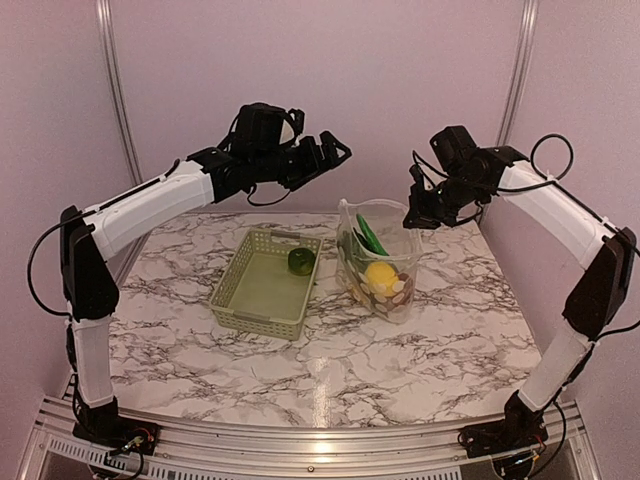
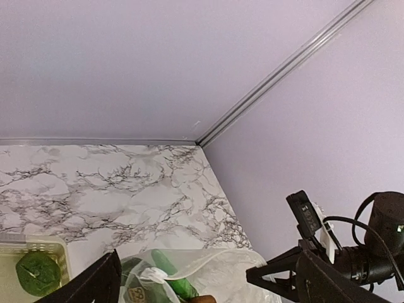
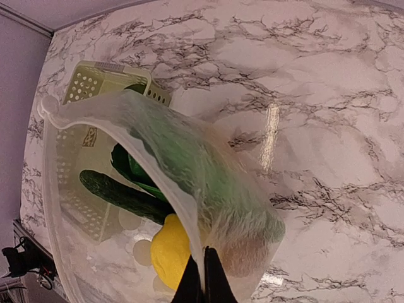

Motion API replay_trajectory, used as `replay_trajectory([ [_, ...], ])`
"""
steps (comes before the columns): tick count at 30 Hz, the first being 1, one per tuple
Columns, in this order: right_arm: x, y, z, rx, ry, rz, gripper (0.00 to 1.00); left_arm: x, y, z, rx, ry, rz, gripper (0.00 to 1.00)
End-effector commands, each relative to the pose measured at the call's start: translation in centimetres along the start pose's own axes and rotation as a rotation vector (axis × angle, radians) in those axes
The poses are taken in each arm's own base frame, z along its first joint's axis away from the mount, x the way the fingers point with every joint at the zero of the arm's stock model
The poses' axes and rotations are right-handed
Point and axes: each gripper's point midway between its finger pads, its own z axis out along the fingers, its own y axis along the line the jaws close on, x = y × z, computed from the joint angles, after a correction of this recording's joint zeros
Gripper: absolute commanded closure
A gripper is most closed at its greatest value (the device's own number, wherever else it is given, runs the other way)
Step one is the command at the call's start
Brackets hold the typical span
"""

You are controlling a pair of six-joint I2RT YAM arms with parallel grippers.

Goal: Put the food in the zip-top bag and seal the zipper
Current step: Place the fake fruit in the zipper food storage bag, then pick up the fake vegetable from the bin.

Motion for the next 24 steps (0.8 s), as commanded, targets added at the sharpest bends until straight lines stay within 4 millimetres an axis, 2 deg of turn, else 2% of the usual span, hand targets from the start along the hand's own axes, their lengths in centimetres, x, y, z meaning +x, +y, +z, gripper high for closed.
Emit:
replay_trajectory([
  [1, -0.5, 1.0, -1.3, -0.031, -0.046, -0.010, 1.00, 0.3, 6.5, -1.2, -0.189, 0.047, -0.031, 0.01],
  [6, -0.4, 0.9, -1.4, -0.029, -0.047, -0.008, 1.00, 2.4, 11.2, -2.5, -0.362, 0.105, 0.059, 0.02],
  [11, -0.1, 0.7, -1.2, -0.026, -0.039, -0.005, 1.00, 6.2, 15.4, -2.2, -0.442, 0.207, -0.029, 0.03],
  [15, -0.3, 0.8, -1.3, -0.027, -0.043, -0.004, 1.00, 7.4, 16.8, -2.1, -0.447, 0.218, 0.007, 0.01],
  [24, -0.2, 0.6, -1.4, -0.015, -0.040, -0.006, 1.00, 10.2, 20.8, -1.5, -0.510, 0.282, -0.045, 0.01],
])
